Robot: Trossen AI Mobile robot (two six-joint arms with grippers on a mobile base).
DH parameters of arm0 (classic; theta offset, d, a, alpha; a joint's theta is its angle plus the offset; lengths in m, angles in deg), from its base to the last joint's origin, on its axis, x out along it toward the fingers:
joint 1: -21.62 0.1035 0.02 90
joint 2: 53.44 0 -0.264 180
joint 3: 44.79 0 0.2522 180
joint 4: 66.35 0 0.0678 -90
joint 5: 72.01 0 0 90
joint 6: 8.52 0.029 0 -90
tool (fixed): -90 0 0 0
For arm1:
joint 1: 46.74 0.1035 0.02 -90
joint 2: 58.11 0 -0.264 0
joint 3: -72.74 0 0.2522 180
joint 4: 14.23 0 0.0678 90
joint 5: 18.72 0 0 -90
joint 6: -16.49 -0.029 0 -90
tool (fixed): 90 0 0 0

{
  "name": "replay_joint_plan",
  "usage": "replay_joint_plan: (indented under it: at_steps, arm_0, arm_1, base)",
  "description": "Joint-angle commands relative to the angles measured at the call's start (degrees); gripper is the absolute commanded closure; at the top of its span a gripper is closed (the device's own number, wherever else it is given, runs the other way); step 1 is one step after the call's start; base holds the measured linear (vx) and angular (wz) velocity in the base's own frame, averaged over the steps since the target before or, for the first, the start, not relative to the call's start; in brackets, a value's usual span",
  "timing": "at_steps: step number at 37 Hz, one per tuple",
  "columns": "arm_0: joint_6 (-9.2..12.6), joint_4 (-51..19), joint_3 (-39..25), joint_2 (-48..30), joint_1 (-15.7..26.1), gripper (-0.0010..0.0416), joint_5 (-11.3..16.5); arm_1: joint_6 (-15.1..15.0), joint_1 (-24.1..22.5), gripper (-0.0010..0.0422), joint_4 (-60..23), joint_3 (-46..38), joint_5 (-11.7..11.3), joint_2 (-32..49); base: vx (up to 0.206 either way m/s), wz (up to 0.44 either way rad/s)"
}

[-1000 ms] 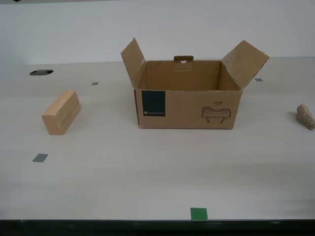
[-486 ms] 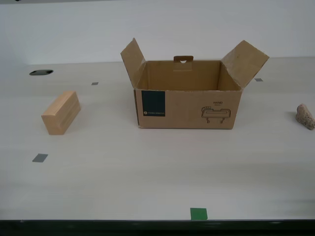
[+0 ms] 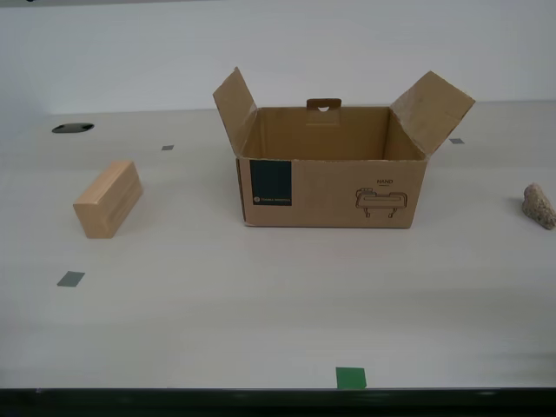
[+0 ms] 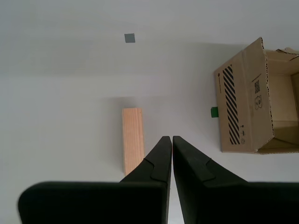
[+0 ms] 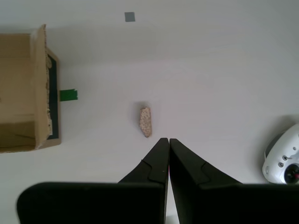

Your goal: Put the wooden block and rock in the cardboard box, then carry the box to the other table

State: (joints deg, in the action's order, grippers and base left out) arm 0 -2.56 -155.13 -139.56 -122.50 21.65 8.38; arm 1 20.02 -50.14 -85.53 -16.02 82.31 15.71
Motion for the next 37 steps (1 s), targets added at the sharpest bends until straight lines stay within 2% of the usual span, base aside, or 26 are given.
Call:
replay_joint_plan:
  at_steps: [1,27,34,37]
  arm_0:
    - [0.02,-0.24,0.52,0.00,0.02,0.0404,-2.38]
    - [0.00,1.49,0.57,0.00,0.02,0.0403,-2.19]
    - [-1.77,1.53,0.57,0.00,0.02,0.0403,-2.21]
    - [-3.26,1.57,0.70,0.00,0.02,0.0403,-2.21]
  arm_1:
    - [0.20,-0.04,0.0412,-0.33,-0.04,-0.04,0.00]
    - [1.03,-0.04,0.0412,1.95,-0.02,-0.02,0.00]
    - [-0.57,-0.04,0.0412,1.99,0.07,-0.04,0.00]
    - [-0.63,-0.04,0.0410,1.99,0.07,-0.04,0.00]
  base:
    - [0.000,0.000]
    - [0.000,0.000]
    - [0.000,0.000]
    - [0.000,0.000]
